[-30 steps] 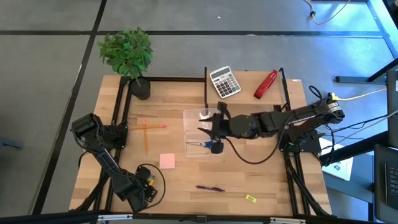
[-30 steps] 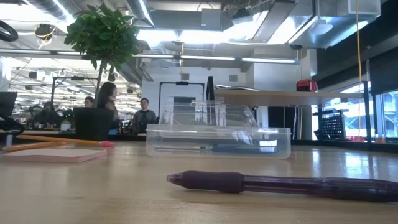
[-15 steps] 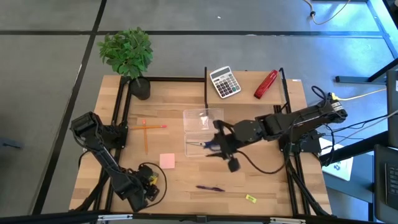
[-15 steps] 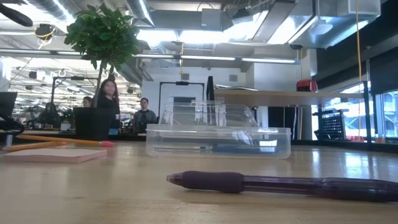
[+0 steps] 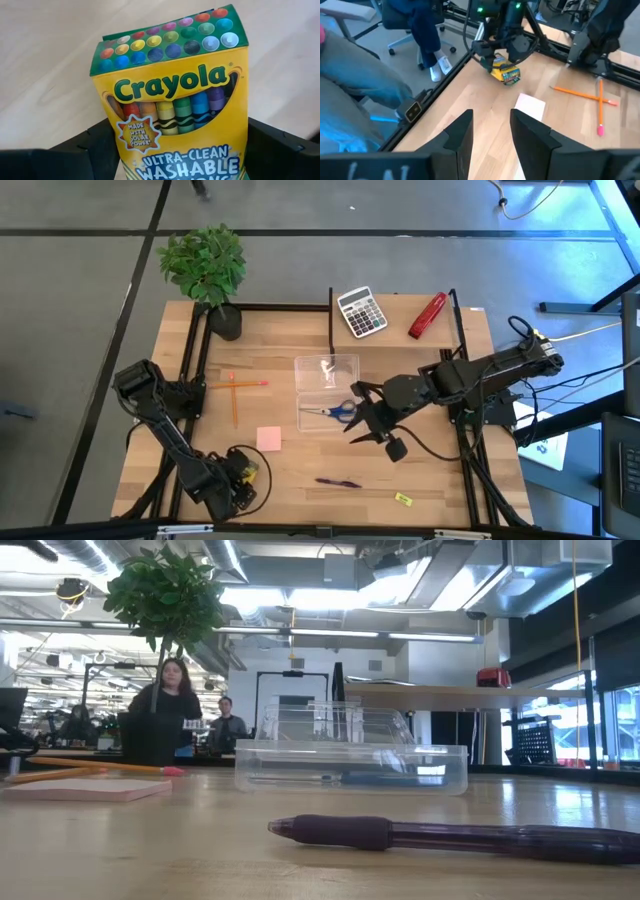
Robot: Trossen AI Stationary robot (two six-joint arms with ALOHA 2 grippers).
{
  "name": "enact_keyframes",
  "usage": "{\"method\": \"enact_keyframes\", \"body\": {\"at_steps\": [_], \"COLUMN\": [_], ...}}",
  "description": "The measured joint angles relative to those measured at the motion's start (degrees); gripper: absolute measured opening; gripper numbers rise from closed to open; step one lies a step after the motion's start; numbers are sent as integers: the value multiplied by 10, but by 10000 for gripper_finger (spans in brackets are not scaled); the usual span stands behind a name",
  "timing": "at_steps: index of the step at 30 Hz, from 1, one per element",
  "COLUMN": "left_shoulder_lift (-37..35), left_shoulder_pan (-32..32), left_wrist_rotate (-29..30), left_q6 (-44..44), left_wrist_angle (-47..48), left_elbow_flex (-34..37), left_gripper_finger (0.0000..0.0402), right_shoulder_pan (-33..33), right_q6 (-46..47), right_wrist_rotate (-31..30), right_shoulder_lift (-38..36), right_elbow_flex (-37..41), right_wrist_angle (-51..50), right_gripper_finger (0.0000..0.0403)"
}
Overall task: Pack school essentials
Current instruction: Put the yellow crayon box into the transparent supply box
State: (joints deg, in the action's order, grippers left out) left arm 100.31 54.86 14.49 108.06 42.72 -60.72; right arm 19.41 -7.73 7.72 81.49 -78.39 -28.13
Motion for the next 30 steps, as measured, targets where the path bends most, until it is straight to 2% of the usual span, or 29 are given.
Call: {"method": "enact_keyframes", "body": {"at_steps": [4, 9, 14, 22, 30], "left_shoulder_lift": [-1, -1, -1, -1, -2], "left_shoulder_pan": [-11, -42, -88, -179, -274], "left_wrist_rotate": [11, 11, 10, 4, 12], "left_q6": [-41, -137, -262, -474, -668], "left_wrist_angle": [8, 28, 80, 155, 167], "left_elbow_flex": [-30, -72, -131, -217, -238], "left_gripper_finger": [320, 317, 311, 310, 312], "right_shoulder_pan": [5, 6, 6, 6, 6], "right_q6": [0, 2, 15, 17, 17], "right_wrist_rotate": [1, 5, 40, 40, 40], "right_shoulder_lift": [-3, -15, -29, -38, -38], "right_elbow_flex": [0, 0, 0, 0, 0], "right_wrist_angle": [-4, -7, -10, -31, -46], "right_gripper_finger": [133, 133, 133, 133, 133]}}
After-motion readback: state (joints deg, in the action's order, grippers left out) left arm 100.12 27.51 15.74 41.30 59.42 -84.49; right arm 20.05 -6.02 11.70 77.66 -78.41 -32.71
